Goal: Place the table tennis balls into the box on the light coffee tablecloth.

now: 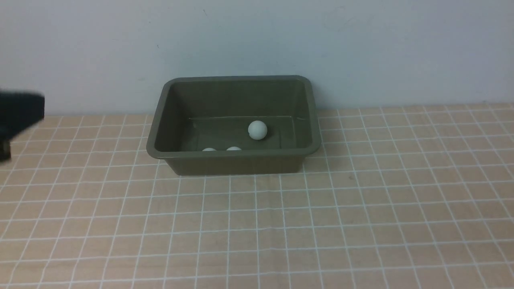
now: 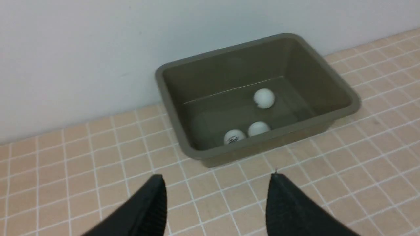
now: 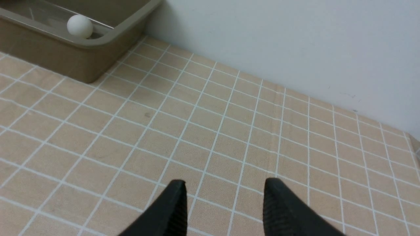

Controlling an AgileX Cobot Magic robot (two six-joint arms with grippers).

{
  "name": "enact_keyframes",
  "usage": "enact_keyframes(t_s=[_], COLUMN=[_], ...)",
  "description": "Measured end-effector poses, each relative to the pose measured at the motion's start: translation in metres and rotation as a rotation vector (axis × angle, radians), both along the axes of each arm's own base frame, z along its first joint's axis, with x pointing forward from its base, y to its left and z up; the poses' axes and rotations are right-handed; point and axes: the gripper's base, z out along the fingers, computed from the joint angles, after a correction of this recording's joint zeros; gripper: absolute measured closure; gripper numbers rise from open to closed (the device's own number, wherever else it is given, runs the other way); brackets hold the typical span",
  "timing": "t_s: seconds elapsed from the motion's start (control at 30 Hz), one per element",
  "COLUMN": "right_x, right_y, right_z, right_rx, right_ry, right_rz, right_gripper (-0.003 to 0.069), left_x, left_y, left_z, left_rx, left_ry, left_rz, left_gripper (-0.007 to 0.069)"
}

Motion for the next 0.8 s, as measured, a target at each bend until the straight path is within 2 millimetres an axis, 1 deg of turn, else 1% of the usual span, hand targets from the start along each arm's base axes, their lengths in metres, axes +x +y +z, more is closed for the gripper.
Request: enact_keyframes(t_s=[0.03,0.1,0.13,0.2,0.23,0.27,0.3,0.43,0.6,0.67,0.8], right_x=[0.0,0.0,0.0,0.0,0.0,0.0,0.0,0.0,0.0,0.0,0.0], right_y=[0.0,0.0,0.0,0.0,0.0,0.0,0.0,0.0,0.0,0.0,0.0], right_z=[0.0,0.0,0.0,0.0,0.0,0.0,0.0,0.0,0.0,0.0,0.0], right_rx=[0.0,0.0,0.0,0.0,0.0,0.0,0.0,0.0,0.0,0.0,0.0], right_ry=[0.001,0.001,0.002,0.002,0.002,0.002,0.002,0.003,0.003,0.003,0.003], right_rz=[0.0,0.0,0.0,0.0,0.0,0.0,0.0,0.0,0.0,0.0,0.0], right_gripper=[0.0354,0.0354,0.0354,0.0354,0.0354,0.0354,0.0354,0.0354,0.0354,0.0354,0.0354], left_x=[-0.005,-0.019,-0.026,-0.039,-0.045,-0.046,-0.052,-0.063,-0.069,-0.073,-0.073], left_y=[0.001,0.002,0.003,0.004,0.005,0.005,0.006,0.009,0.011,0.011,0.011], left_z=[-0.017,-0.041,-0.047,-0.072,-0.088,-0.091,-0.104,-0.129,-0.161,-0.17,-0.179], left_rx=[-0.012,-0.038,-0.048,-0.081,-0.099,-0.099,-0.111,-0.115,-0.02,0.029,0.082], left_ry=[-0.001,-0.053,-0.091,-0.145,-0.17,-0.169,-0.198,-0.27,-0.309,-0.334,-0.333], left_rz=[0.021,0.065,0.085,0.128,0.154,0.154,0.174,0.217,0.224,0.213,0.201], left_gripper=[0.0285,0.0285,0.0285,0.0285,0.0285,0.0285,0.0285,0.0285,0.0285,0.0285,0.0285])
